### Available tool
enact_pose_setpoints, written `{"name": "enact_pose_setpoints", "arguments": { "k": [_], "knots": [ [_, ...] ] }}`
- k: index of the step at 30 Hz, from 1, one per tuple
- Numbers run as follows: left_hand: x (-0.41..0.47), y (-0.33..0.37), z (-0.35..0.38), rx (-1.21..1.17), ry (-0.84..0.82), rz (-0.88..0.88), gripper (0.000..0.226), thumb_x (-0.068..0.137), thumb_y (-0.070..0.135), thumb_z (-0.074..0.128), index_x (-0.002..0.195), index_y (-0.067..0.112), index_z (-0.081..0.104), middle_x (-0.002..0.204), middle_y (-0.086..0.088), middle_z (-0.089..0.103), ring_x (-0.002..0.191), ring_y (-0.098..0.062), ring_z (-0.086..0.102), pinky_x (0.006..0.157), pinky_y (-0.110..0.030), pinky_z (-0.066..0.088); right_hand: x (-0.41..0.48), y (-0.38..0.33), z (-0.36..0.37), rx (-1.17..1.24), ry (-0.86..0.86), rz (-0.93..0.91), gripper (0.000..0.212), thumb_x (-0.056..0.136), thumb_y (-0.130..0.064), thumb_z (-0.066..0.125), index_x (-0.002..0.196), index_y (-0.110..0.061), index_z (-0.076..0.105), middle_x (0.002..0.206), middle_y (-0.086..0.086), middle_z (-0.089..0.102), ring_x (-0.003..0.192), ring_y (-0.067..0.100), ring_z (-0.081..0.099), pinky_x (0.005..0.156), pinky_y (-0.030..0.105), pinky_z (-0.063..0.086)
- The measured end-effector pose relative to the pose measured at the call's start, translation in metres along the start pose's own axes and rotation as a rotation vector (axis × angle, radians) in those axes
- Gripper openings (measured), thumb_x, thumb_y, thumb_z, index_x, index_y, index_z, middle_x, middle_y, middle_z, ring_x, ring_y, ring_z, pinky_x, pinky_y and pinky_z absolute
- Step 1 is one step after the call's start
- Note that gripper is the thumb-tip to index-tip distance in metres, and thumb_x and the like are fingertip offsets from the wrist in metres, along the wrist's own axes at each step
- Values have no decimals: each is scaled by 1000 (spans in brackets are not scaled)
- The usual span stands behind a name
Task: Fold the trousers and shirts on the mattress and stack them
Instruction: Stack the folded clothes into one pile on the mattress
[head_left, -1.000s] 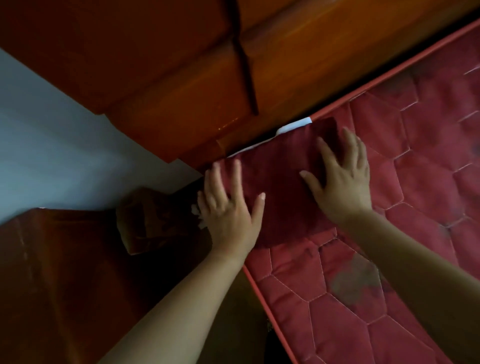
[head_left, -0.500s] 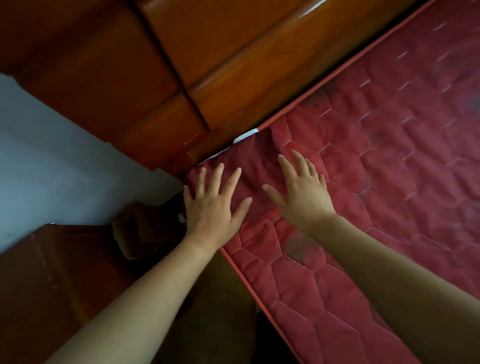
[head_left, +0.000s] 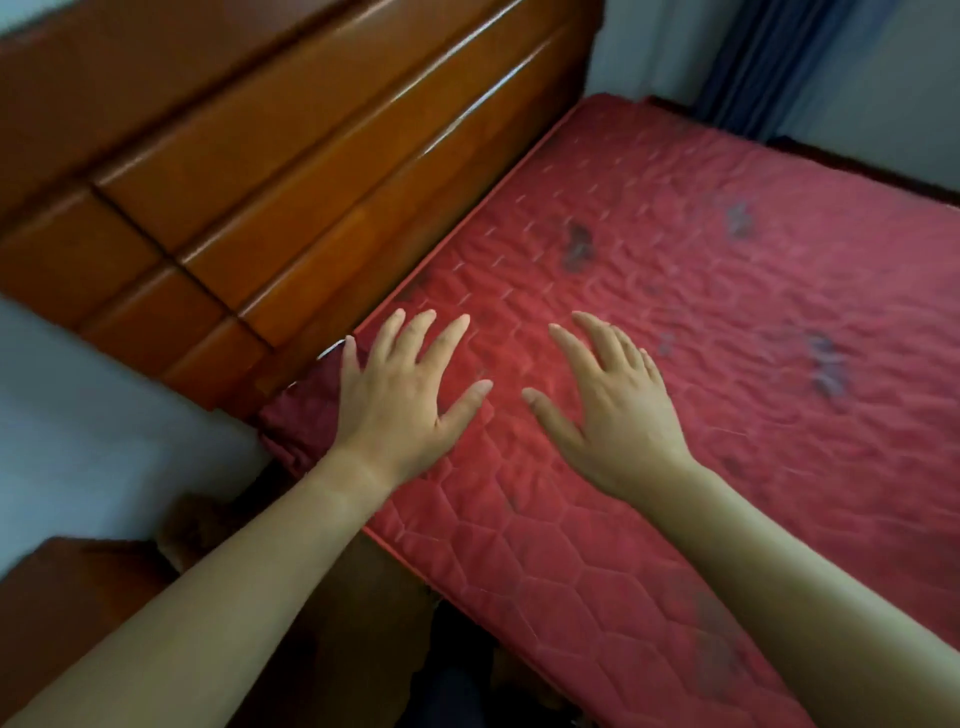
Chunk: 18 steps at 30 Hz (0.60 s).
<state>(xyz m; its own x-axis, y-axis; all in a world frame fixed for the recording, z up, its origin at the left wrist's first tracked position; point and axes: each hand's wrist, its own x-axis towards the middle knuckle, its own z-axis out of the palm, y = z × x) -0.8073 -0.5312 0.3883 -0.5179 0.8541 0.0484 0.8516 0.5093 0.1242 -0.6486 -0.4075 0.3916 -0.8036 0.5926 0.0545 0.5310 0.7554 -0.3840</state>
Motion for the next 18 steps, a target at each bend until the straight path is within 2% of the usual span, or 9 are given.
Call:
{"name": "enact_pose_setpoints", "arguments": {
  "k": [4, 8, 12, 18],
  "knots": [
    [-2, 81, -46, -15, -8, 247, 74, 83, 73, 10, 146, 36, 23, 151, -2, 31, 142, -24, 20, 108, -62, 20, -68, 32, -77, -50, 114, 156, 77, 85, -68, 24, 145, -20, 31, 153, 6, 25, 140, 29, 21, 110, 55, 24],
    [2, 151, -71, -30, -18, 551, 72, 84, 72, 17, 145, 36, 25, 150, -1, 33, 141, -25, 22, 108, -63, 18, -135, 55, -124, -78, 240, 355, 77, 85, -66, 23, 144, -17, 32, 152, 9, 26, 141, 30, 22, 110, 55, 25],
    [0, 223, -82, -80, -59, 851, 71, 84, 69, 22, 144, 33, 32, 147, -3, 38, 140, -26, 25, 106, -64, 21, -203, 64, -153, -107, 350, 593, 75, 86, -63, 27, 143, -14, 36, 151, 10, 29, 141, 30, 23, 108, 56, 29],
    [-27, 325, -77, -85, -141, 1252, 72, 84, 71, 16, 145, 34, 27, 149, -3, 36, 142, -26, 22, 107, -65, 21, -314, 59, -163, -135, 521, 1017, 73, 86, -64, 30, 143, -19, 35, 152, 6, 27, 142, 27, 19, 110, 54, 25]
  ]
}}
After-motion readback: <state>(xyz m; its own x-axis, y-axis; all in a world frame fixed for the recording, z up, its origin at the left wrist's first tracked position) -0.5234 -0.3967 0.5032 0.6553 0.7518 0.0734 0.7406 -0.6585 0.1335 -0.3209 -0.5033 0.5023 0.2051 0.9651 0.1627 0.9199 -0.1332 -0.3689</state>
